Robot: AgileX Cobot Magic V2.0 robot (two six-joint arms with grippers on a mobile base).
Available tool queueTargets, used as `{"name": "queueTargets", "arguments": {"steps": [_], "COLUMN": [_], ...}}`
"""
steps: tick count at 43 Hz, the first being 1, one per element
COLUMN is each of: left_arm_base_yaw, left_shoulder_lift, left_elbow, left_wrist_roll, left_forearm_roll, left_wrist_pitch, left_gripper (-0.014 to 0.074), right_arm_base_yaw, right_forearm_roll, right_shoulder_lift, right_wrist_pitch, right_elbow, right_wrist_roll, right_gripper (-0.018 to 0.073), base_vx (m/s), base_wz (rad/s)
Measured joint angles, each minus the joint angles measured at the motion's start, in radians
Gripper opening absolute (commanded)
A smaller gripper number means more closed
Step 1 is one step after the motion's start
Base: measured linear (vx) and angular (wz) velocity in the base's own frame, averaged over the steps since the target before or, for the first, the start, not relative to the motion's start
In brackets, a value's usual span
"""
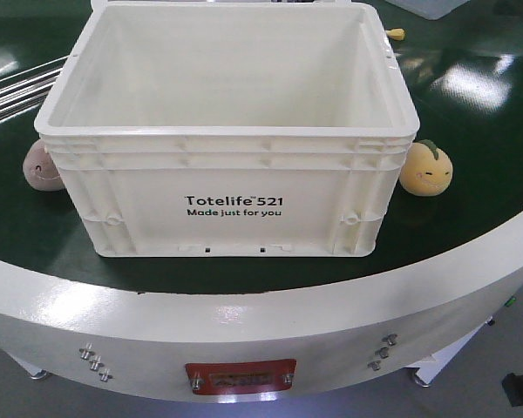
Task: Place moving items into box and shelve
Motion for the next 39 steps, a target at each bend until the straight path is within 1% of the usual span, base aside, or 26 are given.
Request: {"name": "queueTargets", "arguments": {"steps": [39], "left_arm_base_yaw": [0.000], "left_shoulder_lift": [0.000], "left_elbow": [0.000], "left_wrist_roll": [0.000], "left_forearm_roll": [0.000], "left_wrist_pitch": [-0.013], "left_gripper": [-0.0007], "right_arm_base_yaw": [0.000], "right_forearm_roll": [0.002], "right_shoulder_lift": [0.000], "right_wrist_pitch": [0.000], "right_elbow": [0.000], "right_wrist_roll": [0.000], "right_gripper": [-0.0008], "base_vx": [0.00], "base_wz": [0.00]}}
